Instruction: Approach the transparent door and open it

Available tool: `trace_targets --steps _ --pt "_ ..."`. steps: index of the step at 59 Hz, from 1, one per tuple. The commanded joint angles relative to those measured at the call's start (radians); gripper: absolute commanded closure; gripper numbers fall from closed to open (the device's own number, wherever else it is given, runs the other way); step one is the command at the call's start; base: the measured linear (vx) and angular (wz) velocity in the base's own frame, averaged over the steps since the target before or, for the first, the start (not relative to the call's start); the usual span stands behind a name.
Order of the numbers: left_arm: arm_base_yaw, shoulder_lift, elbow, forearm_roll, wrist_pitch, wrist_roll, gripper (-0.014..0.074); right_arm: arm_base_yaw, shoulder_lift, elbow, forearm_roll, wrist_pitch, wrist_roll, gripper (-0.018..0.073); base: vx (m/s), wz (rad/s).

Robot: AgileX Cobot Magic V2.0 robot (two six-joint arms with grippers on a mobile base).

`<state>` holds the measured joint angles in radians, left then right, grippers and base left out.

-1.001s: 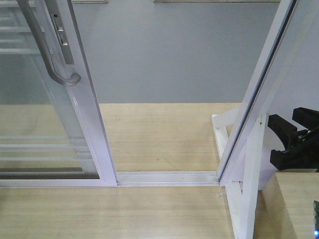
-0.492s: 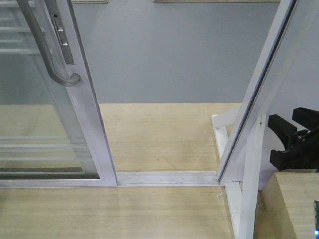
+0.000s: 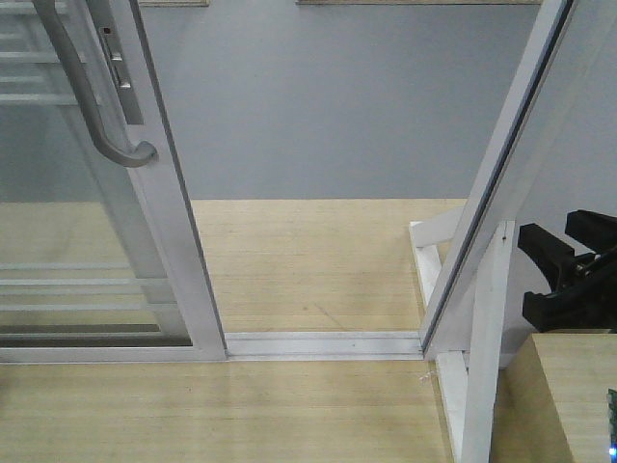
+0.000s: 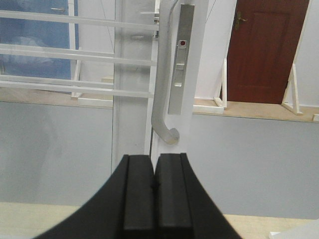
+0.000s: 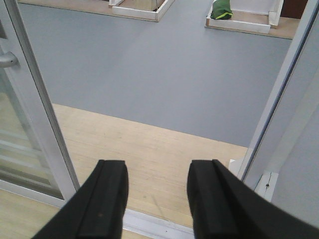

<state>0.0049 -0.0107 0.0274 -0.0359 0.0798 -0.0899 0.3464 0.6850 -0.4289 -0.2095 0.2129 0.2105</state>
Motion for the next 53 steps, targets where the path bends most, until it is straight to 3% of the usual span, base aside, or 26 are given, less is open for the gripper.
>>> trace_targets --steps 1,38,42,46,53 --pt "-0.007 -0.005 0.03 -0.009 -0.064 -0.018 0.0603 -0.004 0.0 -0.03 -0.01 -0.067 -0.007 0.0201 0.0 0.0" --pt "-0.007 -0.003 0.03 -0.009 -0.064 -0.017 0.0603 -0.006 -0.012 -0.025 -0.01 -0.063 -0.007 0.0201 0.0 0.0" --pt "-0.007 -0.003 0.03 -0.009 -0.064 -0.017 0.0603 -0.042 -0.058 -0.019 -0.032 -0.034 -0.016 0.0201 0.0 0.0" --pt "-0.007 -0.003 0.03 -0.009 -0.064 -0.017 0.0602 -0.091 -0.121 0.001 0.01 -0.026 -0.016 0.0201 0.0 0.0" --pt "-0.006 -0.003 0.03 -0.009 -0.064 -0.017 0.0603 -0.238 -0.277 0.076 0.052 -0.02 -0.016 0.0217 0.0 0.0"
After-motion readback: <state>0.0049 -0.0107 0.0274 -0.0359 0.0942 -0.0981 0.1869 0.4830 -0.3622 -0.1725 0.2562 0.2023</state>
